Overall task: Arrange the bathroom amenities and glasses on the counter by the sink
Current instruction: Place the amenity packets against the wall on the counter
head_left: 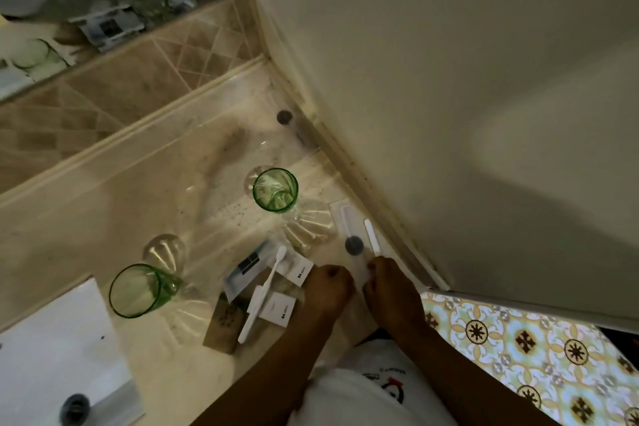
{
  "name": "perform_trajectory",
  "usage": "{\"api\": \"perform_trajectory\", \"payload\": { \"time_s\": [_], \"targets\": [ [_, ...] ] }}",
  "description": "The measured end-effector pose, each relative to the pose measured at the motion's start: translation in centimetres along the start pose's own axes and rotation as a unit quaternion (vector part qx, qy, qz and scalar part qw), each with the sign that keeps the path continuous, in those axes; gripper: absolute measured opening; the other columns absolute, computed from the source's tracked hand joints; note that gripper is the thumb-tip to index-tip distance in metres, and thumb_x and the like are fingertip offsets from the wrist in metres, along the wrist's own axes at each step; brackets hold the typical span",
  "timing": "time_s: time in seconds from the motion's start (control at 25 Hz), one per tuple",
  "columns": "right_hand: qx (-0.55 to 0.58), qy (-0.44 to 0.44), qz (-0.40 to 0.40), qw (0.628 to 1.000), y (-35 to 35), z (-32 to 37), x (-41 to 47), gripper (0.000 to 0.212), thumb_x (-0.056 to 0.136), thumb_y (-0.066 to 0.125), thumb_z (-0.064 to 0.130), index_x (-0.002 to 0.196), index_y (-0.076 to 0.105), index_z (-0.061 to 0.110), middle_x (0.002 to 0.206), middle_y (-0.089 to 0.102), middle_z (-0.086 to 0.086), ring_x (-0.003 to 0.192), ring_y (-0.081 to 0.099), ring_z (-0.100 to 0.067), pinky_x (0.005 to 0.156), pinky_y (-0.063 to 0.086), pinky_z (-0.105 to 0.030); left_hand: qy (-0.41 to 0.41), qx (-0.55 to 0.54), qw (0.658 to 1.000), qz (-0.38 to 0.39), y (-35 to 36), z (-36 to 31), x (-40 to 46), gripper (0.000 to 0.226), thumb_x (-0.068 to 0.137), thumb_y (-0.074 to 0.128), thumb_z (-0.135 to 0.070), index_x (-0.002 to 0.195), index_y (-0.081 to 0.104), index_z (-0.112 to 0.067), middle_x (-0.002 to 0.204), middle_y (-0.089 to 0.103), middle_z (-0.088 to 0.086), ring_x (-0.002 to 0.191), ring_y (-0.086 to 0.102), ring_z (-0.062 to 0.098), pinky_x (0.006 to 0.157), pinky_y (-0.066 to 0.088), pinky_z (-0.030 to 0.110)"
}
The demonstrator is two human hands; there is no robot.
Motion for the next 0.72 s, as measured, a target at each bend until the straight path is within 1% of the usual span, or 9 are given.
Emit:
{"api": "perform_trajectory", "payload": {
  "time_s": [0.04, 0.12, 0.16, 0.24, 0.32, 0.4, 0.52, 0.64, 0.72],
  "targets": [
    [-0.009, -0.002, 0.01, 1.0, 0.3, 0.1, 0.2, 0.034, 0.091, 0.053, 0.02, 0.124, 0.052, 0.013, 0.119, 0.055, -0.01, 0.097, 0.061, -0.029, 0.071, 0.046, -0.035, 0.003, 0.003, 1.0, 0.001, 0.0, 0.4, 0.2, 0.016, 0.076, 0.06, -0.02, 0.065, 0.064, -0.01, 0.074, 0.066, 0.014, 0.07, 0.065, 0.026, 0.065, 0.054, 0.039],
    [-0.027, 0.001, 0.012, 1.0, 0.4, 0.3, 0.5, 0.036, 0.089, 0.054, 0.023, 0.123, 0.051, 0.013, 0.119, 0.051, -0.01, 0.093, 0.061, -0.029, 0.066, 0.044, -0.034, 0.015, 0.039, 0.999, 0.015, 0.0, 0.1, 0.0, 0.013, 0.085, 0.062, -0.02, 0.08, 0.068, -0.01, 0.091, 0.068, 0.011, 0.086, 0.066, 0.022, 0.074, 0.055, 0.025],
    [-0.029, 0.005, 0.012, 0.999, 0.4, 0.4, 0.7, 0.038, 0.089, 0.055, 0.025, 0.125, 0.049, 0.013, 0.12, 0.048, -0.01, 0.091, 0.061, -0.029, 0.064, 0.045, -0.035, 0.011, 0.018, 1.0, 0.015, 0.1, 0.0, -0.1, 0.013, 0.089, 0.061, -0.018, 0.088, 0.069, -0.008, 0.097, 0.068, 0.01, 0.092, 0.066, 0.022, 0.079, 0.055, 0.025],
    [-0.03, 0.005, 0.018, 0.999, 0.2, 0.6, 1.0, 0.042, 0.091, 0.055, 0.031, 0.129, 0.045, 0.014, 0.123, 0.045, -0.01, 0.093, 0.061, -0.03, 0.067, 0.048, -0.037, 0.0, -0.033, 0.999, 0.033, 0.4, -0.2, 0.1, 0.015, 0.091, 0.062, -0.016, 0.092, 0.07, -0.004, 0.101, 0.069, 0.014, 0.097, 0.068, 0.027, 0.089, 0.058, 0.042],
    [-0.025, 0.007, 0.026, 0.999, 0.2, 0.8, 1.5, 0.043, 0.093, 0.055, 0.038, 0.129, 0.045, 0.015, 0.125, 0.049, -0.01, 0.102, 0.062, -0.03, 0.071, 0.047, -0.035, 0.009, -0.045, 0.998, 0.037, 0.4, -1.1, 0.0, 0.015, 0.091, 0.061, -0.016, 0.089, 0.07, -0.005, 0.102, 0.07, 0.017, 0.098, 0.069, 0.03, 0.09, 0.057, 0.048],
    [0.042, 0.039, 0.023, 0.998, 0.0, 0.6, 2.1, 0.046, 0.093, 0.059, 0.038, 0.131, 0.048, 0.015, 0.125, 0.059, -0.009, 0.11, 0.062, -0.029, 0.08, 0.048, -0.035, -0.045, -0.133, 0.989, 0.04, 0.6, -1.6, -0.3, 0.015, 0.093, 0.056, -0.014, 0.09, 0.068, -0.005, 0.098, 0.072, 0.019, 0.089, 0.071, 0.03, 0.08, 0.06, 0.04],
    [0.109, 0.076, 0.04, 0.99, -0.1, 0.9, 3.0, 0.037, 0.091, 0.063, 0.032, 0.122, 0.058, 0.012, 0.115, 0.069, -0.008, 0.106, 0.065, -0.027, 0.08, 0.05, -0.032, -0.099, -0.21, 0.971, 0.056, 1.0, -2.2, 0.1, 0.018, 0.094, 0.052, -0.01, 0.087, 0.066, -0.003, 0.07, 0.07, 0.009, 0.058, 0.065, 0.019, 0.053, 0.051, 0.029],
    [0.163, 0.1, 0.067, 0.979, -0.1, 1.1, 3.9, 0.03, 0.093, 0.06, 0.038, 0.108, 0.066, 0.013, 0.105, 0.072, -0.006, 0.096, 0.067, -0.024, 0.07, 0.045, -0.028, -0.086, -0.148, 0.984, 0.043, 0.6, -3.0, 1.0, 0.018, 0.096, 0.054, -0.009, 0.087, 0.067, -0.002, 0.077, 0.068, 0.011, 0.067, 0.068, 0.022, 0.058, 0.057, 0.032],
    [0.21, 0.106, 0.079, 0.969, 0.1, 1.1, 4.4, 0.036, 0.093, 0.058, 0.048, 0.104, 0.069, 0.016, 0.1, 0.073, -0.001, 0.089, 0.067, -0.018, 0.065, 0.046, -0.026, -0.067, -0.096, 0.993, 0.03, 0.1, -3.3, 1.7, 0.018, 0.096, 0.06, -0.013, 0.085, 0.067, 0.0, 0.074, 0.066, 0.011, 0.061, 0.068, 0.018, 0.058, 0.059, 0.028]
  ]
}}
Point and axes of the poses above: each hand's wrist, its own x-axis towards the middle knuckle, its own y-axis out of the palm, z = x × y, the point moved 5 cm from there along x, towards the middle knuckle
